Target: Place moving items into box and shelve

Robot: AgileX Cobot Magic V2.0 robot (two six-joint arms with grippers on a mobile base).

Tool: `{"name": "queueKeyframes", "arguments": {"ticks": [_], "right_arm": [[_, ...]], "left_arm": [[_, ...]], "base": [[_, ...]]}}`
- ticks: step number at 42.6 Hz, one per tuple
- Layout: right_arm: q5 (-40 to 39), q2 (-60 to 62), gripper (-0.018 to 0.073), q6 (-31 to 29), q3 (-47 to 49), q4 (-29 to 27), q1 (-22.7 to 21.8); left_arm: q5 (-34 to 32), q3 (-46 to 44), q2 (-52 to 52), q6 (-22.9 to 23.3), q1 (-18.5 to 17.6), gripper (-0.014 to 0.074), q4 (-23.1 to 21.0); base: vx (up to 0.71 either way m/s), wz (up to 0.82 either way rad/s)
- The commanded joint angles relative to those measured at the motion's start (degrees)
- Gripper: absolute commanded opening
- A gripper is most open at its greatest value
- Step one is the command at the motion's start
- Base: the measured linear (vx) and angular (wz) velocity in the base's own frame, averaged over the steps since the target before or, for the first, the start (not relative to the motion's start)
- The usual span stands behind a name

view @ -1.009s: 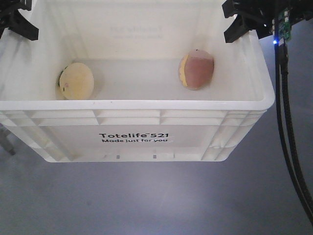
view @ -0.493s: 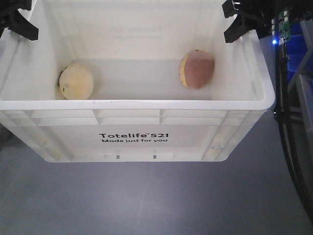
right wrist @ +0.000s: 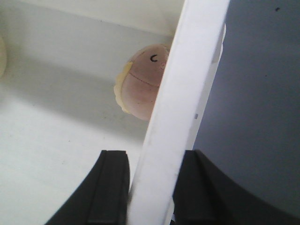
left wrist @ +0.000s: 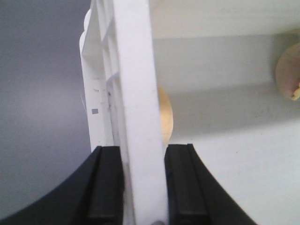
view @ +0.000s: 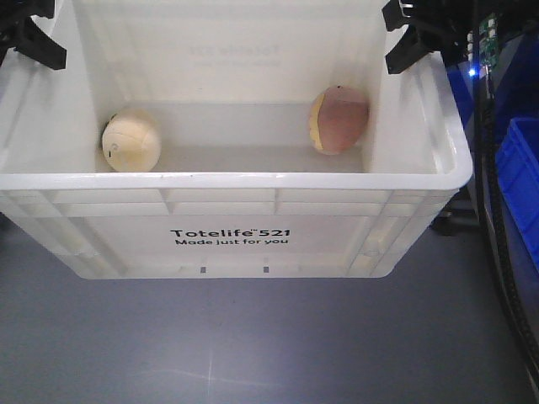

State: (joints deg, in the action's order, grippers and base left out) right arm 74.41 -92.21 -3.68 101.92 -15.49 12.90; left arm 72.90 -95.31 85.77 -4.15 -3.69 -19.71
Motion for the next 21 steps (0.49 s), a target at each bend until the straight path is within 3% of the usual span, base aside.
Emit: {"name": "queueKeyframes", "arguments": {"ticks": [1, 21], "right_arm": [[-4.0, 3.2, -0.0001, -1.6, 2.2, -9.6, 1.0], [-4.0, 3.2, -0.0001, -1.6, 2.2, -9.6, 1.0]], "left_arm": [[-5.4, -2.3, -2.7, 0.1, -1.0, -0.0004, -9.9], [-5.4, -2.3, -2.7, 0.1, -1.0, -0.0004, -9.9]], "base": [[0.48, -0.25], [0.48, -0.2]]}}
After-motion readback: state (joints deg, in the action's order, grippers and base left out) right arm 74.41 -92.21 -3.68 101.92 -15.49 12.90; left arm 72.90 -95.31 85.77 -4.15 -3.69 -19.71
